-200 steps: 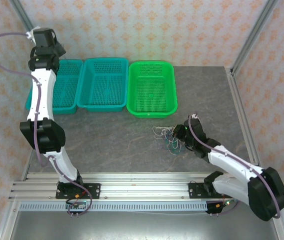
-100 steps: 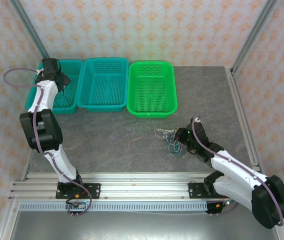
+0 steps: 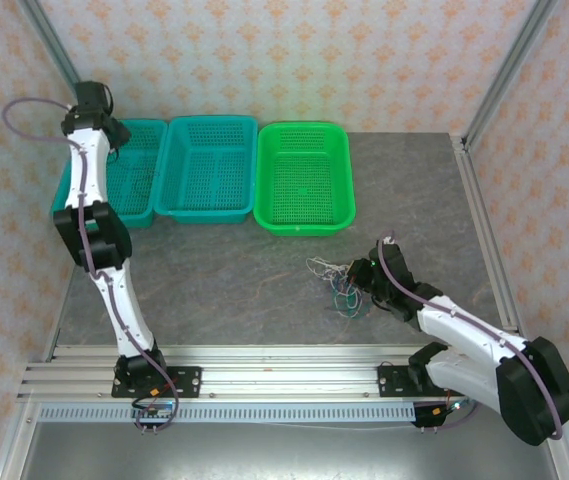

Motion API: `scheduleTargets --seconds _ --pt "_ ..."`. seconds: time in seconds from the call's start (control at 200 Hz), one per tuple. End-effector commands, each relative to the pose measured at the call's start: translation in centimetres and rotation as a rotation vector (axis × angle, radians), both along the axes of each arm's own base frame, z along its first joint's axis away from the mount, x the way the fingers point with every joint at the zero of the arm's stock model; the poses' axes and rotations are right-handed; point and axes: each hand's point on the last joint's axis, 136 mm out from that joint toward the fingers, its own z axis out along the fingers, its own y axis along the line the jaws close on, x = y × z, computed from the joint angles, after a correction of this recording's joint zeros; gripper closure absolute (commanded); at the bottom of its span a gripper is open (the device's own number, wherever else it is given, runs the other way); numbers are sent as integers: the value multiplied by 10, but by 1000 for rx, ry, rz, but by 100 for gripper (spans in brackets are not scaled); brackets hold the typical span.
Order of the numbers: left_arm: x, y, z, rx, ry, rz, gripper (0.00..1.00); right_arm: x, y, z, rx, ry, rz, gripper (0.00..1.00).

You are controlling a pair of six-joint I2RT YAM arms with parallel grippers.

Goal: Untangle the cables

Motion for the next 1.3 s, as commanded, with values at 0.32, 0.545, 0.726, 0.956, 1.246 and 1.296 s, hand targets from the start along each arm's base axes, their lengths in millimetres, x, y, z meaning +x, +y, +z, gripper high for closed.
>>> scheduleTargets --seconds 0.32,0.545,0.726,0.956,1.246,1.296 --pt "-60 -9 25 -223 14 198 33 5 0 16 -10 -57 1 98" --pt "-55 -28 7 -712 -123 289 20 6 -2 15 -5 -67 -14 98" --pt "-63 -19 -29 -861 -87 387 30 8 -1 16 0 -70 -16 98" --pt "-45 -27 -37 -980 -146 357 41 9 -1 17 7 -73 -29 98" --pt "-18 -33 4 -892 -257 138 0 10 -2 16 6 -72 -37 98" --pt "-21 -31 12 -800 -238 98 0 10 -3 16 7 -72 -40 98"
